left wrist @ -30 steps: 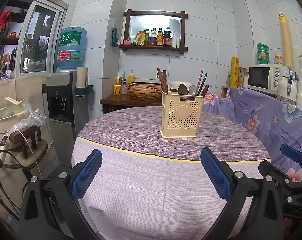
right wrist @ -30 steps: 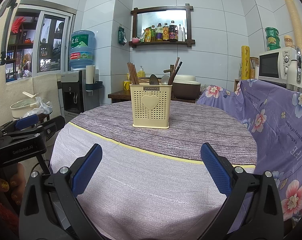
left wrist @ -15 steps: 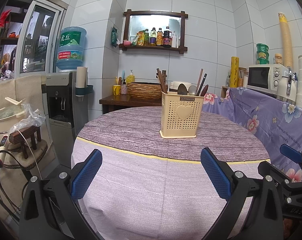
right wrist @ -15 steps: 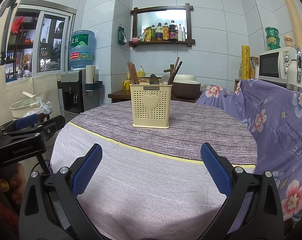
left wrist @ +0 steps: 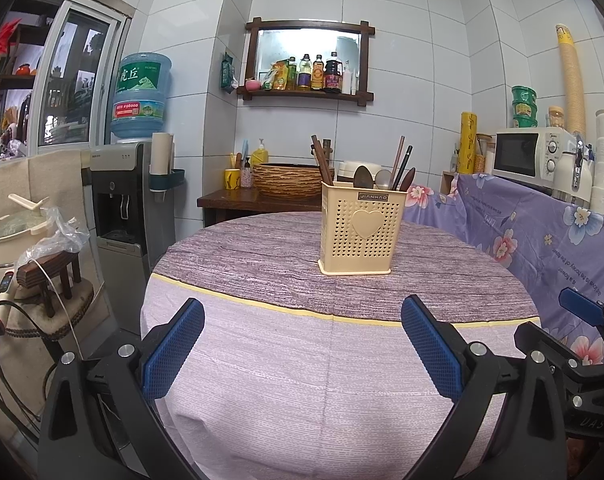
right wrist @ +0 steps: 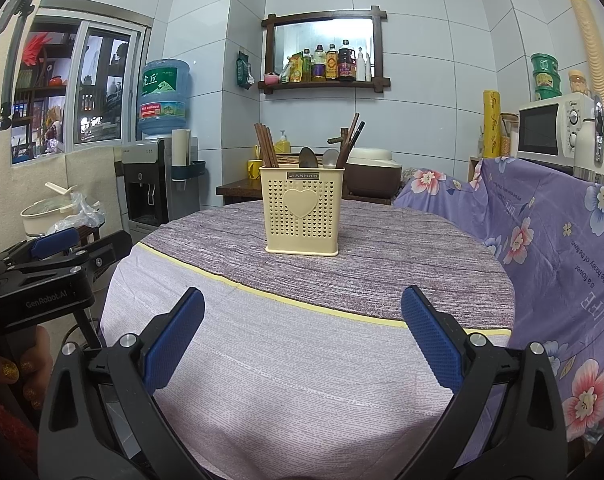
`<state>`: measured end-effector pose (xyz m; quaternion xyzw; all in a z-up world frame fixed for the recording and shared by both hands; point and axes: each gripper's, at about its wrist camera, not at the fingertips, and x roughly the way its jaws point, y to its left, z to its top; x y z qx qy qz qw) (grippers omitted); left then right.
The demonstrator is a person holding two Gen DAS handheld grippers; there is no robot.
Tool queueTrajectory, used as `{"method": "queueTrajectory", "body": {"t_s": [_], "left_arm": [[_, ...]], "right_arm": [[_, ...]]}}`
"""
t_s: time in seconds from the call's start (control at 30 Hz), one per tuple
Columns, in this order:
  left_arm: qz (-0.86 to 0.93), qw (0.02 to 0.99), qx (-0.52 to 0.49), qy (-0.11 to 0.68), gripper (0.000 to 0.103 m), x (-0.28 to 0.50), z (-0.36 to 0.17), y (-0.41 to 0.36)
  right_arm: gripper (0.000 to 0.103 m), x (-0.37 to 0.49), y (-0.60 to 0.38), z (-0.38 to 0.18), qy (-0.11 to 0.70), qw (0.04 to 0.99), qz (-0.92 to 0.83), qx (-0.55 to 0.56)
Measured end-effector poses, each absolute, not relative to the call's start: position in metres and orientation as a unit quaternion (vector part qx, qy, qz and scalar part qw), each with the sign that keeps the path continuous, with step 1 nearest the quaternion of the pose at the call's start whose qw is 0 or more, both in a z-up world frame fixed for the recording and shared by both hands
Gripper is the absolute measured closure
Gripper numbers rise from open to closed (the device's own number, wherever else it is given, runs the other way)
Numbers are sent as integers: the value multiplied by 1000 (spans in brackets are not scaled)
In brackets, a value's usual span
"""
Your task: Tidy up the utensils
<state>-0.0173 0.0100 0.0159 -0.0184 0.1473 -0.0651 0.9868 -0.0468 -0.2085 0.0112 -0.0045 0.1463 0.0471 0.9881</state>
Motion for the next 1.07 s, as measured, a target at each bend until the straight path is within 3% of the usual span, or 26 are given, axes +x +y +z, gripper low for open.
{"method": "queueTrajectory", "body": {"t_s": [1.07], "left_arm": [[-65, 986, -20, 154, 5, -17, 12, 17]], "right_arm": [[6, -46, -209, 9, 147, 988, 47, -6]]}}
